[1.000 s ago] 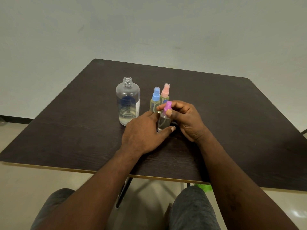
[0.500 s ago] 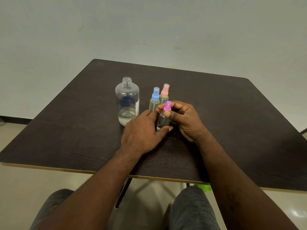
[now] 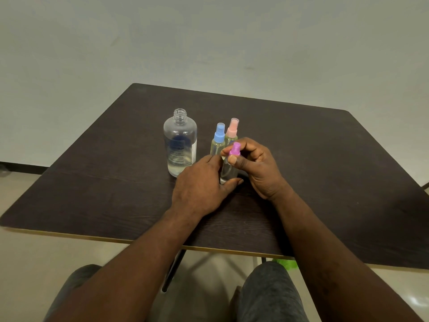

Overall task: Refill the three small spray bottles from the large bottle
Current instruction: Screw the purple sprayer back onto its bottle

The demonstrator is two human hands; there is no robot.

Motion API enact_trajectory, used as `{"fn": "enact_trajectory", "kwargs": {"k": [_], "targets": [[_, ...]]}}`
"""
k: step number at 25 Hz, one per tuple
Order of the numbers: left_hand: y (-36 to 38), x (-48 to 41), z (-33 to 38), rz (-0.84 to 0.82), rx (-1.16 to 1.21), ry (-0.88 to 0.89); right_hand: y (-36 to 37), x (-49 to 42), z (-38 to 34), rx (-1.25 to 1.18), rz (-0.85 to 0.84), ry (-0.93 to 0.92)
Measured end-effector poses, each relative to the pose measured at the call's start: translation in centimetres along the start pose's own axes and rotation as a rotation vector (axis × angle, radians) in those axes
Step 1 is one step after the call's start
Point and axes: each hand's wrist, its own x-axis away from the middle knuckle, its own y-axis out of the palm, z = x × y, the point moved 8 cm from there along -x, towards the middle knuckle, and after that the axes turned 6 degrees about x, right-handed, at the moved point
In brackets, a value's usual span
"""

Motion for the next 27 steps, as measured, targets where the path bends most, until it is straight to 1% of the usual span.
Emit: {"fn": "enact_trajectory", "kwargs": {"k": [2,4,7,9,11,16,21,25,27], "targets": [[0.0,0.0,0.0,-0.005,-0.009,-0.011,-0.1,0.0,0.0,0.015,0.016,-0.006],[0.0,0.0,-0.1,-0.004,-0.029,-0.024,-0.1,0.0,0.4,-0.006,0.029,0.029],[0.1,0.0,-0.1,-0.018,-0.037,-0.049,-0.1,0.1,0.7,-0.056,0.017,0.077],[0.0,0.0,0.0,-0.017,-0.027,-0.06,0.0,0.3,0.7,-0.037,-0.001,0.088],[-0.3,0.1,0.0,-0.018,-0.018,-0.074,0.2,0.6,0.7,0.045,-0.006,0.107],[-0.4,0.5,0.3,-0.049,-0.042,-0.093,0.0,1.8,0.4,0.389,0.056,0.129],[-0.8,1.3,0.1,-0.041,0.053,-0.117,-1.6,2.9,0.1,0.453,0.166,0.139],[-0.6,2.0,1.2,0.004,0.016,-0.087,-4.6,3.8,0.0,0.515,0.22,0.182],[-0.6,2.1,2.3,0.076,0.024,-0.065,-6.0,3.8,-0.2,0.544,0.247,0.19]]}}
